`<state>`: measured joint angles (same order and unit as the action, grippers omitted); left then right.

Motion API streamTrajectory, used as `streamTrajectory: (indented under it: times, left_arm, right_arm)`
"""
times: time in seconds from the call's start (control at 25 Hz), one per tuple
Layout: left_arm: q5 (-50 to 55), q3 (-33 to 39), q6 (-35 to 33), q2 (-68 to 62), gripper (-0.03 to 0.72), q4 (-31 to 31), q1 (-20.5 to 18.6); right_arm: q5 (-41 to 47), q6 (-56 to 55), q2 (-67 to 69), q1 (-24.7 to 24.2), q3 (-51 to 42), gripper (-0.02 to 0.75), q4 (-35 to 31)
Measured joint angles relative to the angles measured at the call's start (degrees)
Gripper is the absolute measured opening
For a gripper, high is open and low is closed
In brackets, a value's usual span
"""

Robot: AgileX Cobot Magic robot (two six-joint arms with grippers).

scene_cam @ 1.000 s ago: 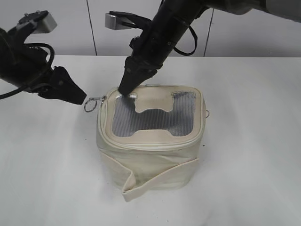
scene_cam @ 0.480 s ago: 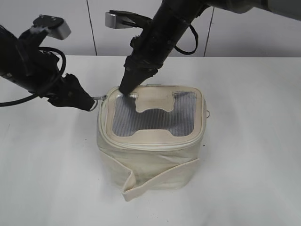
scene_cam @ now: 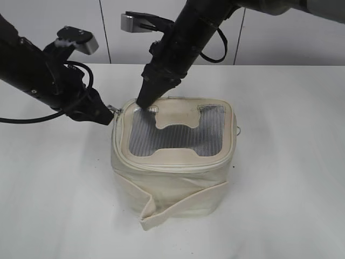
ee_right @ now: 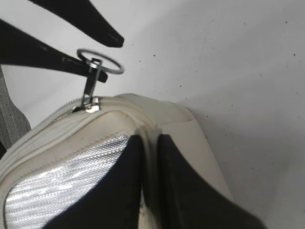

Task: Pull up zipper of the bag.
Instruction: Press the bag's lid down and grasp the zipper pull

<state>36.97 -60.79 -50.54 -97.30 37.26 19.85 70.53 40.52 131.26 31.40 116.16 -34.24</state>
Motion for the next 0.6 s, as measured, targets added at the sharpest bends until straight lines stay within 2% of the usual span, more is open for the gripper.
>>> streamTrajectory:
  times: [0.12, 0.2, 0.6]
  left_arm:
    - [1.0, -0.9, 0.0, 0.0, 0.069, -0.3, 0.0]
    - [3.3, -1.0, 0.0, 0.0, 0.004, -1.5, 0.0]
    - [12.1, -1.2, 1.3, 1.3, -0.003, -4.6, 0.0]
  right_arm:
    - [0.0, -0.1, 0.0, 0.0, 0.0, 0.071, 0.1]
    - [0.0, -0.1, 0.0, 0.0, 0.0, 0.071, 0.1]
    - [0.0, -0.4, 0.0, 0.0, 0.0, 0.071, 0.1]
